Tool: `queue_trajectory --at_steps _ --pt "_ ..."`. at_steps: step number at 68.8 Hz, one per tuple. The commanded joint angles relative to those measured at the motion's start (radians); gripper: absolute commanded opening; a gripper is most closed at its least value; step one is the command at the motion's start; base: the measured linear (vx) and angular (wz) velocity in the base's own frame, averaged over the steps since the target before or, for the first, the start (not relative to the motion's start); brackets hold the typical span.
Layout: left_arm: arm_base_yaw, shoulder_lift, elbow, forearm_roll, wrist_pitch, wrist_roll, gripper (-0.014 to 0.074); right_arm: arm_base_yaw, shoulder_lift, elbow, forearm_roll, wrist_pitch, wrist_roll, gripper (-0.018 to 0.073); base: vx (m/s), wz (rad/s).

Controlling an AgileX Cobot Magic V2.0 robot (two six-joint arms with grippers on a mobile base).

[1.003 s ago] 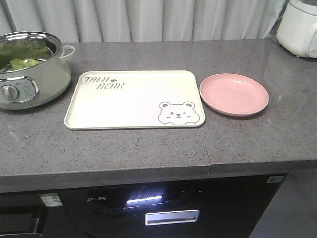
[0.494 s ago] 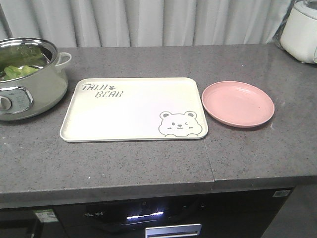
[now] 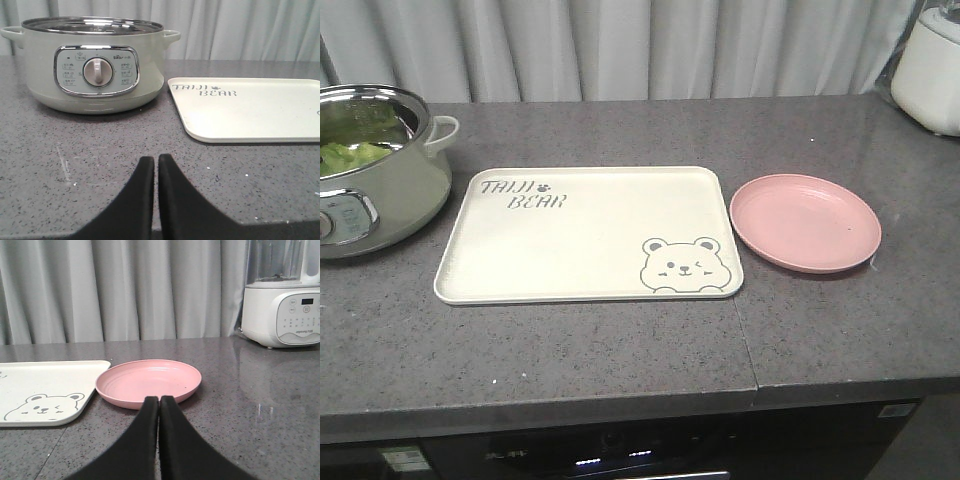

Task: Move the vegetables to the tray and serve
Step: 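Drive closer and align the base in front of the tray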

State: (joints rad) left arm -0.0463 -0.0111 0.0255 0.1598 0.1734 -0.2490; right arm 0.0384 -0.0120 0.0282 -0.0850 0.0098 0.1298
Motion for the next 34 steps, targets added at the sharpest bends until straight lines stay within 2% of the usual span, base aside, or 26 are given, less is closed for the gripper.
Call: queue_trajectory --at_steps 1,34 --pt "0.000 -0.015 0.022 0.001 -0.071 -0.009 -0.0006 -0.007 -0.005 0.015 -0.004 -0.078 0.000 -0.0003 0.04 -0.01" --pt "0.000 -0.015 0.022 0.001 -0.071 -0.009 -0.0006 -0.007 -0.005 0.015 -0.004 -0.078 0.000 -0.0003 0.04 -0.01"
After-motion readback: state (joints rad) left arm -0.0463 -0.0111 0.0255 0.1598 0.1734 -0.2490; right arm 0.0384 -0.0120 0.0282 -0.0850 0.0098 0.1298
